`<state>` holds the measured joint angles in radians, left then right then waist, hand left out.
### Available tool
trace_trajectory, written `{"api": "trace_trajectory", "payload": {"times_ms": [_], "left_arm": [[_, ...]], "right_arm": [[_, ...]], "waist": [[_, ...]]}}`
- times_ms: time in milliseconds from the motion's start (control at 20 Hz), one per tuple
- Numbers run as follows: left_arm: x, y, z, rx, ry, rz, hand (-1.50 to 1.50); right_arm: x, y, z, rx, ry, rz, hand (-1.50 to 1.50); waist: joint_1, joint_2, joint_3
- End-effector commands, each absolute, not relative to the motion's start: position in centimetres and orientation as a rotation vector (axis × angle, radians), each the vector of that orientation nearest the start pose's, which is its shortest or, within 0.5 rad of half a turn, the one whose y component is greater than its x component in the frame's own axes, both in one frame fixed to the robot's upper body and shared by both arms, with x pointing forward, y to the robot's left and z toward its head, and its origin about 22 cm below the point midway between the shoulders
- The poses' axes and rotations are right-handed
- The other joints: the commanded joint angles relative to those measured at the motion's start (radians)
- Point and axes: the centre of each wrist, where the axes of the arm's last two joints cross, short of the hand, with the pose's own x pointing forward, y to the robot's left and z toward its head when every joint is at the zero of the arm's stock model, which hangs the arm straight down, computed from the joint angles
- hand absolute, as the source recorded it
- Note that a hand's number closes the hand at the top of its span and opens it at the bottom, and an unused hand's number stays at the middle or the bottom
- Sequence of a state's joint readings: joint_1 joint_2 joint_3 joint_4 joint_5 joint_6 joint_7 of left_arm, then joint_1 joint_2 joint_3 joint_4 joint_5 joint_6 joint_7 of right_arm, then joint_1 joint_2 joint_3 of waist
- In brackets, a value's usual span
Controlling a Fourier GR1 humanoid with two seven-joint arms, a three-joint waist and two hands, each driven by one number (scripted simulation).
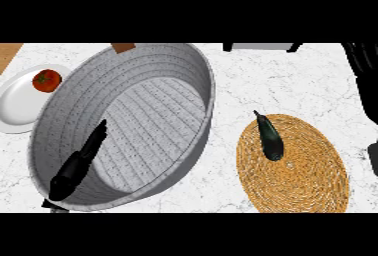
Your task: Pick the eggplant from the placemat and place it in the basket
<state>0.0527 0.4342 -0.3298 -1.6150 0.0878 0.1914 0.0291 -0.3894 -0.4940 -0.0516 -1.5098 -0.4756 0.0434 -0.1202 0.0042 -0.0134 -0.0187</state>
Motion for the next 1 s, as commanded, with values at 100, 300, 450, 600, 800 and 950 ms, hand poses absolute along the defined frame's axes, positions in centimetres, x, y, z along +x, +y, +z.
{"api": "trace_trajectory", "payload": {"times_ms": [100,300,450,600,800,950], "left_arm": [[23.9,25.3,3.0,0.112,-1.602,-0.369,0.0],[25.7,25.2,5.9,0.044,-1.699,-0.388,0.0],[28.0,28.0,7.6,0.049,-1.705,-0.374,0.0],[27.4,26.8,6.1,0.037,-1.682,-0.374,0.0],[27.6,27.9,6.9,0.047,-1.705,-0.364,0.0],[26.9,26.8,6.2,0.035,-1.689,-0.377,0.0]], "right_arm": [[34.3,-32.5,11.5,0.116,-1.742,0.167,1.5],[33.6,-29.9,9.4,0.298,-1.709,0.597,1.5],[33.4,-22.8,5.4,0.43,-1.648,0.436,-1.5],[31.8,-18.0,4.6,0.159,-1.679,0.461,-1.5],[33.9,-19.6,8.5,-0.148,-1.59,0.581,-1.5],[34.9,-21.3,11.9,-0.407,-1.552,0.663,-1.5]], "waist": [[0.015,0.022,0.018],[0.03,0.031,0.021],[0.003,0.019,0.018],[-0.006,0.013,0.017],[-0.001,0.011,0.016],[-0.007,0.006,0.015]]}}
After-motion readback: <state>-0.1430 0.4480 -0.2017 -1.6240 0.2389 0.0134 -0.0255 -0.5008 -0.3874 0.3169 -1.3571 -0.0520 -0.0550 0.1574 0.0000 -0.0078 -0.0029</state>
